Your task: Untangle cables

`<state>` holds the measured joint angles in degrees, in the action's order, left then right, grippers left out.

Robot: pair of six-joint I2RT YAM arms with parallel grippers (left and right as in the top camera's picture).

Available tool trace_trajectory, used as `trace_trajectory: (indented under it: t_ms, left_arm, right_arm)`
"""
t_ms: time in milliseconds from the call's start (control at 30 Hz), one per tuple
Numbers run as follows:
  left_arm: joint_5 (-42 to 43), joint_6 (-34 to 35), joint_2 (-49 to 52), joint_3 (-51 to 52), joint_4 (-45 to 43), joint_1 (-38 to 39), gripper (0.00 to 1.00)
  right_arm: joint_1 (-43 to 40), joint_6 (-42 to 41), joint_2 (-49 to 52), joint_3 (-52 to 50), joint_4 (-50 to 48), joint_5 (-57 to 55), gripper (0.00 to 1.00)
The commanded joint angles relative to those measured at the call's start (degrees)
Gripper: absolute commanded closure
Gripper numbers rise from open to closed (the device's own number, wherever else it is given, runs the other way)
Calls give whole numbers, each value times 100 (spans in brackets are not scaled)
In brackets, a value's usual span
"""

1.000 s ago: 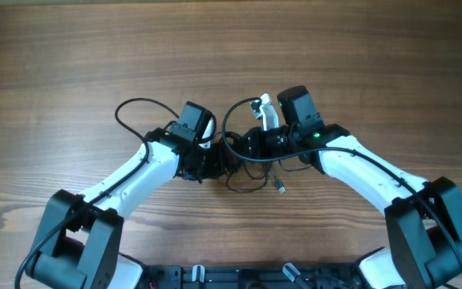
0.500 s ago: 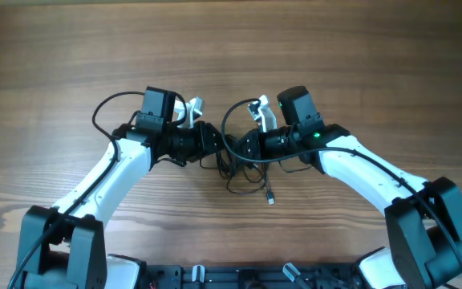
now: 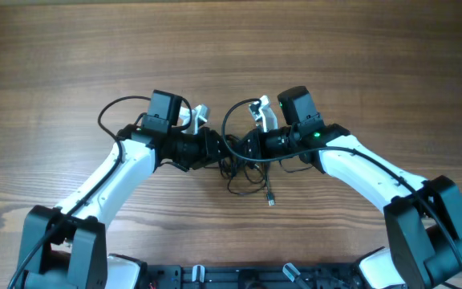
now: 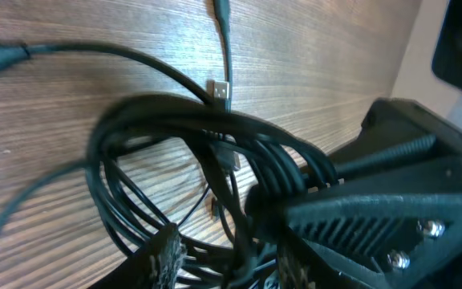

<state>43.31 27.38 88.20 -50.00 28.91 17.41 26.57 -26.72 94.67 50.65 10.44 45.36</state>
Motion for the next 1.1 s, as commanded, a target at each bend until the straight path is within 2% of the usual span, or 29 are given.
trace_trajectory:
  t_ms: [0,167,300,400,467,667,733,833,933,1067]
  left_arm:
    - [-184,13,-76,31,-37,341,62]
    - [-704,61,-76,31,-20,623,67]
    - [-1609,321,-76,31,70,748,69]
    - [-1622,315,-76,31,-17,756,75]
    - [-1620,317,-76,28,-181,739,83]
    - [-1624,313,-76,28,-278,732,91]
    - [-1641,310,-79,28,-245,682,96]
    - [-1641,232,-144,28,-44,463,96]
    - [-1641,-122,-426,28,188,87,96]
    - [-1635,-299,-1080,28,439,-605,96]
  right_arm:
    - [37,107,33,22,-57,258,96]
    - [37,105,33,22,-55,260,96]
    - [37,107,33,22,-57,258,96]
    - [35,105,33,22,-55,258,96]
    - [37,105,33,22,-48,258,96]
    - [35,98,33,22,-33,236,96]
    - [35,66,33,22,-9,146,96]
    - [33,-634,33,22,435,-892,96]
    - [-74,-1506,33,22,1303,-2273,96]
    - [-229,-1506,33,22,1526,-2347,96]
